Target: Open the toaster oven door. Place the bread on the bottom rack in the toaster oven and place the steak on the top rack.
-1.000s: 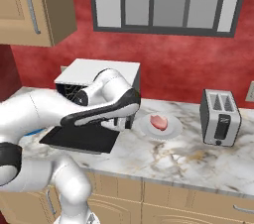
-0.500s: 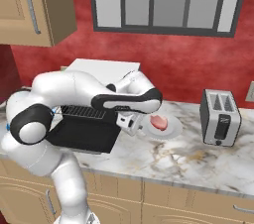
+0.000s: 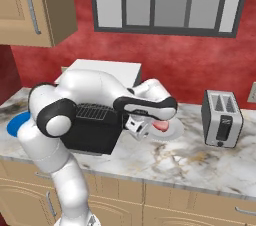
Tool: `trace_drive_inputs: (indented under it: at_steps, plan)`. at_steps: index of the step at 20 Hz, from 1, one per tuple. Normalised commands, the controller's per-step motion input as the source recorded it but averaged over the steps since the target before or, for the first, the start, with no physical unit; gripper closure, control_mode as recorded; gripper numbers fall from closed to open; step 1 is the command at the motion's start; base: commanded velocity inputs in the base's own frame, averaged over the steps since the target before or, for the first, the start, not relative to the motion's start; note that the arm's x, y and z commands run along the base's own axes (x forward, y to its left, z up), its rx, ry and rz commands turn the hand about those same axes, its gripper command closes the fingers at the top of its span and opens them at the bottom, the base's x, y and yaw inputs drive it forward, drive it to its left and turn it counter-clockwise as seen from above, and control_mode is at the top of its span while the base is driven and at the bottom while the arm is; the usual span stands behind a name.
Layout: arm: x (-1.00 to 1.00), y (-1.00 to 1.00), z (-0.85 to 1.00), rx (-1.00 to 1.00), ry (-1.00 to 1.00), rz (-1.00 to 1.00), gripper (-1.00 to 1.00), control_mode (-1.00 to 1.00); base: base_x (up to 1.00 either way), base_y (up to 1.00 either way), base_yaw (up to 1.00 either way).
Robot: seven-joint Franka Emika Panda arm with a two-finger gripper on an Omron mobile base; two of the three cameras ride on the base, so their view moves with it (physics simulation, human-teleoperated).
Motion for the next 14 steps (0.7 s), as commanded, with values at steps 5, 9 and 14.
trace_drive_inputs:
  at_steps: [5, 9, 14]
  plan:
    - [0.69, 0.03, 0.5, 0.01, 0.19, 0.0, -1.0, -1.0, 0.0, 0.0, 0.0]
    - [0.55, 0.11, 0.0, 0.0, 0.26, 0.0, -1.0, -1.0, 0.0, 0.0, 0.0]
    - [0.32, 0.13, 0.09, 0.0, 0.19, 0.0, -1.0, -1.0, 0.0, 0.0, 0.0]
